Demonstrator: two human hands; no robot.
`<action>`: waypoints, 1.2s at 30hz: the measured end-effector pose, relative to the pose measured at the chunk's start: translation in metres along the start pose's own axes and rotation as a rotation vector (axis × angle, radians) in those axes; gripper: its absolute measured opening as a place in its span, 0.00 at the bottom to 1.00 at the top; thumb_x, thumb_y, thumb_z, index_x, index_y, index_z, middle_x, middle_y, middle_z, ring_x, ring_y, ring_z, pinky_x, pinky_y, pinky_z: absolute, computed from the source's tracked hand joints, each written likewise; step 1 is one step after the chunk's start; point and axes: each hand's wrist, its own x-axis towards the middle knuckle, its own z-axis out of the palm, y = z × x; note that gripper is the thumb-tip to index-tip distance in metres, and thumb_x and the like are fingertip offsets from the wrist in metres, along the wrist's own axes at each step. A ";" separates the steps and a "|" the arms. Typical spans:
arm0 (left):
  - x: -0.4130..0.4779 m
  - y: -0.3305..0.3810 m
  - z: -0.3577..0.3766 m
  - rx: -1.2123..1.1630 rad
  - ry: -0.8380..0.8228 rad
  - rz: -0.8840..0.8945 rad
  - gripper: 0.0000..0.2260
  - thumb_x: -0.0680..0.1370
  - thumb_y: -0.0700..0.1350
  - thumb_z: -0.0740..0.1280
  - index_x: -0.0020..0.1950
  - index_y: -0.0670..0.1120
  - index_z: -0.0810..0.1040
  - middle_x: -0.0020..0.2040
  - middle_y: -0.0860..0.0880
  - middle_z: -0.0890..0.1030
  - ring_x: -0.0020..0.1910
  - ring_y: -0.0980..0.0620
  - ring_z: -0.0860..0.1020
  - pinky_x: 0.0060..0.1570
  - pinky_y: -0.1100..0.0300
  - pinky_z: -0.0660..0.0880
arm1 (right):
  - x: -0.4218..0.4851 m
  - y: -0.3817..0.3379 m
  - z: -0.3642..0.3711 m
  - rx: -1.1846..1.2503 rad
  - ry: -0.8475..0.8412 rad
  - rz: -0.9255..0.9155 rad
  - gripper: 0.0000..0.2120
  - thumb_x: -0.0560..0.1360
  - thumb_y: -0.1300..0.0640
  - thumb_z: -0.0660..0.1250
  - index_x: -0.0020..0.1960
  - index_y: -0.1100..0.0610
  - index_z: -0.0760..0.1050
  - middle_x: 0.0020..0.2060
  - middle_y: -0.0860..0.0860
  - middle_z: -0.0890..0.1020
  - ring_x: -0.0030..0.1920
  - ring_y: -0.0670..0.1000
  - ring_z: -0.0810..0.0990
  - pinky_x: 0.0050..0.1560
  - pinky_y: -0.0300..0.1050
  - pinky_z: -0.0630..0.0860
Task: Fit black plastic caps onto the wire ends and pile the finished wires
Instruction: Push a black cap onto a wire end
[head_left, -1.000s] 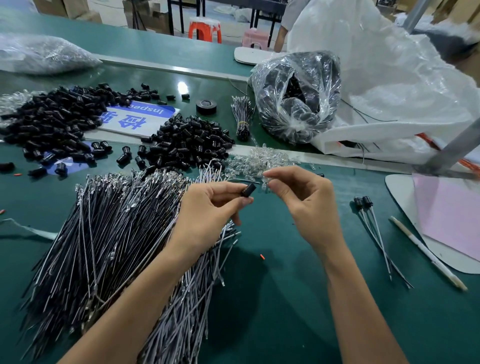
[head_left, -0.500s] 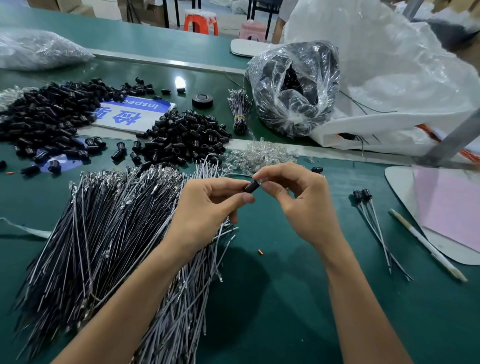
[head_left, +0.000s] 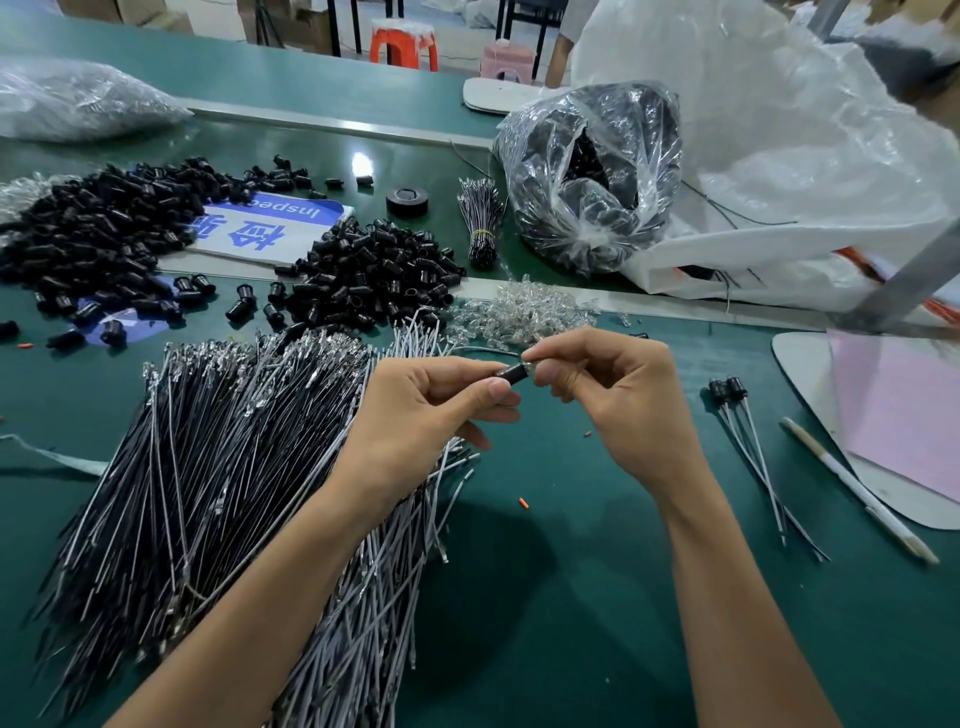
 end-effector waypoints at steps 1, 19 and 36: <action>0.000 0.000 0.000 -0.006 -0.007 0.002 0.09 0.69 0.44 0.71 0.47 0.45 0.83 0.39 0.46 0.86 0.40 0.49 0.86 0.31 0.62 0.79 | 0.000 0.000 -0.001 0.013 -0.002 -0.003 0.12 0.72 0.68 0.71 0.44 0.51 0.83 0.33 0.48 0.83 0.33 0.44 0.77 0.39 0.35 0.74; 0.000 0.001 -0.001 0.017 -0.043 0.002 0.05 0.73 0.37 0.71 0.47 0.44 0.83 0.39 0.43 0.86 0.39 0.47 0.85 0.38 0.59 0.82 | -0.003 0.005 -0.004 0.091 -0.021 -0.025 0.13 0.71 0.73 0.68 0.44 0.56 0.82 0.35 0.54 0.83 0.34 0.46 0.80 0.39 0.36 0.76; -0.003 0.002 -0.002 -0.060 -0.048 -0.012 0.06 0.69 0.39 0.72 0.44 0.45 0.84 0.37 0.43 0.85 0.38 0.47 0.85 0.36 0.62 0.80 | -0.004 0.011 0.007 0.183 -0.027 0.018 0.14 0.71 0.75 0.67 0.42 0.56 0.81 0.32 0.47 0.82 0.34 0.44 0.78 0.38 0.35 0.75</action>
